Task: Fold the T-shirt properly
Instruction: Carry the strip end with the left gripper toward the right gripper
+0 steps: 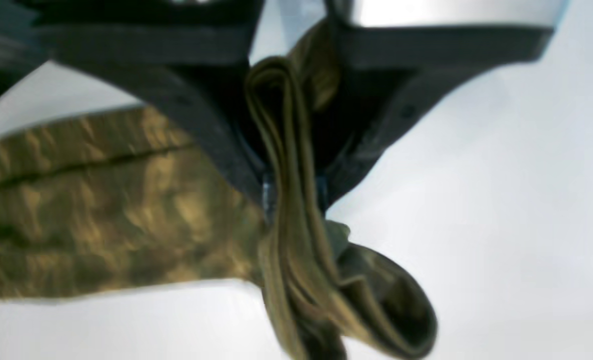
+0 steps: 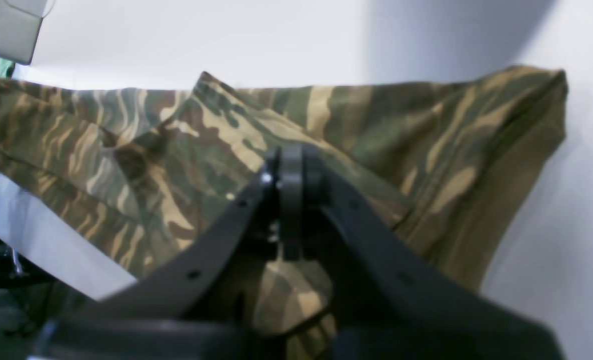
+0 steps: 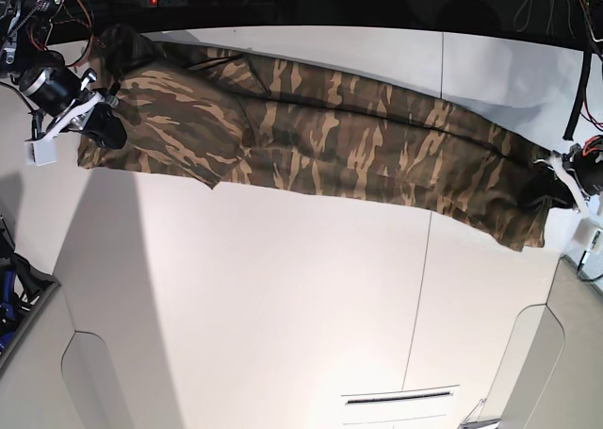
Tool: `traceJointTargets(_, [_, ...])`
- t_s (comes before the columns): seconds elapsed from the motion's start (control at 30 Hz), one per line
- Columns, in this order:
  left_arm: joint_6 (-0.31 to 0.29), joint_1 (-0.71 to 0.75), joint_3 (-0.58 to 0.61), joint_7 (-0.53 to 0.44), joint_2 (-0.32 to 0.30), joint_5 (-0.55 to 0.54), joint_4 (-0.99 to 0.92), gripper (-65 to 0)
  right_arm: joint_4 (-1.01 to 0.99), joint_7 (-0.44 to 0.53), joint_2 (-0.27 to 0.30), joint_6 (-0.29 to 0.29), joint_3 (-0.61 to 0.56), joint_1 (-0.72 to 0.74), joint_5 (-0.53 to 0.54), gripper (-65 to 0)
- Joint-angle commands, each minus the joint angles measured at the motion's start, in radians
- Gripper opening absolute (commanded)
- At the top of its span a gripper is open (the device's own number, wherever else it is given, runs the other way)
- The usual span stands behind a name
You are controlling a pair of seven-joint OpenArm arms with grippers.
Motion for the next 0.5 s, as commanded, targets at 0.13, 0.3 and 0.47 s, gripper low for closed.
traceJointTargets(0.13, [-0.006,0.003,0.001,0.067,0.077,-0.053,0.206,-65.0,0.019,0.016,0.014,0.006,0.006,0.005,0.016,-65.0])
traceJointTargets(0.3, [-0.006,0.006,0.089,0.072,0.147,-0.061,0.278,-65.0,0.019,0.016,0.014,0.007,0.005,0.005,0.016,-65.0])
traceJointTargets(0.47, [-0.006,0.005,0.209,0.072,0.201,-0.060,0.300,-65.0,0.019,0.016,0.014,0.007,0.006,0.005,0.008,-65.0])
